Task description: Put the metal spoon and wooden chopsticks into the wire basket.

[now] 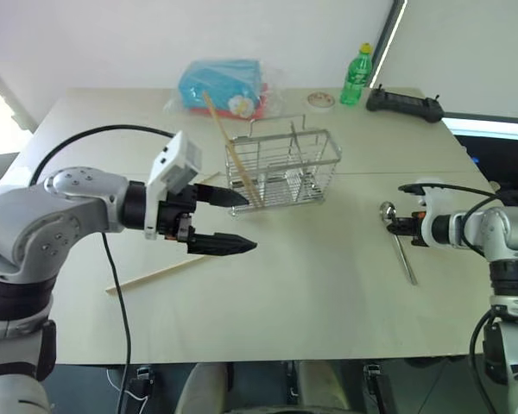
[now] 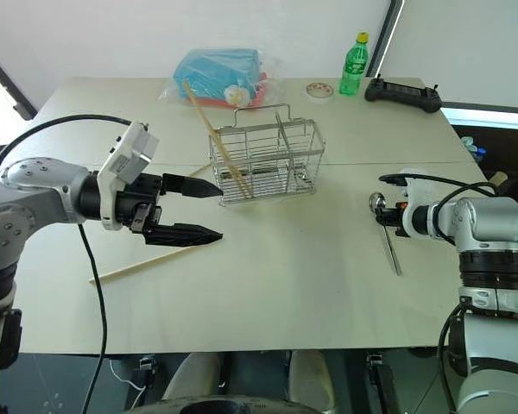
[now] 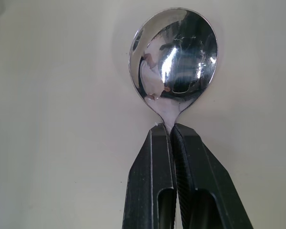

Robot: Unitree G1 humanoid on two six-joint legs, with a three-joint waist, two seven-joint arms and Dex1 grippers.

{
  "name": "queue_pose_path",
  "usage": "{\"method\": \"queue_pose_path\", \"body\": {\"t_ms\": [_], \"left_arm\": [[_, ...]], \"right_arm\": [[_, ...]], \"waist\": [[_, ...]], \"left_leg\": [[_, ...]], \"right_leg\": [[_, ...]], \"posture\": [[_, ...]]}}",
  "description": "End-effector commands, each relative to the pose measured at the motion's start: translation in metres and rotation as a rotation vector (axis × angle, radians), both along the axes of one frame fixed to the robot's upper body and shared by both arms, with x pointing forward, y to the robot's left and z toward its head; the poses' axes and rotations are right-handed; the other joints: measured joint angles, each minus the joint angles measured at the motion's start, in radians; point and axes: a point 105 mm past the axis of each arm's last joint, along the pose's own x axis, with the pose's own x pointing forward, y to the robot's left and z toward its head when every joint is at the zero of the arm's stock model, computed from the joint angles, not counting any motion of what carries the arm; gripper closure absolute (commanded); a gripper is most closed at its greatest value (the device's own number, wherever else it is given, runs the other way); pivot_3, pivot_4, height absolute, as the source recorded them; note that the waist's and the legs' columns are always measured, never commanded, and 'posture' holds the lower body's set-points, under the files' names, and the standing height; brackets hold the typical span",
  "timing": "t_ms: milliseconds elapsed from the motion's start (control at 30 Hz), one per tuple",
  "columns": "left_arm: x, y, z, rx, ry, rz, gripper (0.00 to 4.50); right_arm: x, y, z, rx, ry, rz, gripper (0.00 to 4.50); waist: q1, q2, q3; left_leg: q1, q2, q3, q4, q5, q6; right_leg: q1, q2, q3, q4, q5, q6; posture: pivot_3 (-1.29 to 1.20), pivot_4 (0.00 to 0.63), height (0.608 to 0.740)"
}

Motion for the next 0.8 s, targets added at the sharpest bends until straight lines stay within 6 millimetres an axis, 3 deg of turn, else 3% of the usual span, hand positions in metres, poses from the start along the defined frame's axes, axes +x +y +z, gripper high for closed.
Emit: {"method": "queue_pose_path", "body": {"t_ms": [33, 133, 267, 333, 400, 533, 667, 800], "left_arm": [[0.005, 0.001, 0.012, -0.023, -0.054, 0.011, 0.0], [0.009, 0.003, 0.015, -0.041, -0.062, 0.033, 0.0], [0.015, 0.005, 0.02, -0.068, -0.079, 0.071, 0.0], [0.018, 0.006, 0.023, -0.081, -0.088, 0.09, 0.0], [0.02, 0.007, 0.024, -0.087, -0.094, 0.101, 0.0], [0.031, 0.011, 0.038, -0.118, -0.144, 0.151, 0.0], [0.041, 0.013, 0.045, -0.14, -0.178, 0.181, 0.0], [0.048, 0.014, 0.048, -0.156, -0.193, 0.2, 0.0]], "right_arm": [[-0.002, -0.002, 0.009, -0.014, -0.067, 0.01, 4.47], [-0.003, -0.001, 0.033, -0.044, -0.218, 0.042, 4.47], [-0.007, 0.015, 0.086, -0.008, -0.506, 0.092, 4.47], [-0.01, 0.026, 0.123, 0.079, -0.659, 0.103, 4.47], [-0.014, 0.034, 0.145, 0.119, -0.749, 0.118, 4.47], [-0.013, 0.068, 0.216, 0.287, -1.0, 0.192, 4.47], [0.001, 0.092, 0.24, 0.374, -1.085, 0.194, 4.47], [0.015, 0.115, 0.25, 0.426, -1.119, 0.212, 4.47]], "waist": [[0.001, 0.0, 0.0], [0.002, 0.003, 0.002], [0.0, 0.006, 0.004], [-0.004, 0.007, 0.004], [-0.002, 0.007, 0.004], [-0.004, 0.008, 0.005], [0.001, 0.008, 0.004], [0.0, 0.008, 0.005]], "left_leg": [[0.0, 0.0, 0.0, 0.0, 0.0, 0.0], [-0.001, 0.0, 0.0, -0.001, 0.0, 0.0], [-0.003, -0.001, 0.0, -0.001, 0.0, 0.0], [-0.002, 0.0, 0.001, -0.001, 0.0, 0.0], [-0.001, 0.0, 0.0, -0.001, 0.0, 0.0], [-0.001, 0.001, 0.0, -0.001, 0.0, 0.0], [-0.001, 0.001, -0.002, -0.002, 0.0, 0.0], [-0.003, 0.001, -0.001, -0.002, 0.0, 0.0]], "right_leg": [[0.0, 0.0, 0.0, 0.0, 0.0, 0.0], [-0.002, 0.0, 0.0, 0.0, 0.001, 0.003], [-0.003, 0.0, 0.0, 0.0, 0.001, 0.004], [-0.003, 0.0, 0.0, 0.0, 0.001, 0.004], [-0.003, 0.0, 0.001, 0.0, 0.002, 0.004], [-0.002, 0.001, 0.001, 0.001, 0.002, 0.002], [-0.003, 0.002, 0.001, 0.0, 0.002, 0.002], [-0.005, 0.002, 0.001, 0.0, 0.003, 0.002]], "posture": [[0.0, 0.15, 0.72], [0.0, 0.15, 0.72], [0.0, 0.15, 0.72], [0.0, 0.15, 0.72], [0.0, 0.15, 0.72], [0.0, 0.15, 0.72], [0.0, 0.15, 0.72], [0.0, 0.15, 0.72]]}}
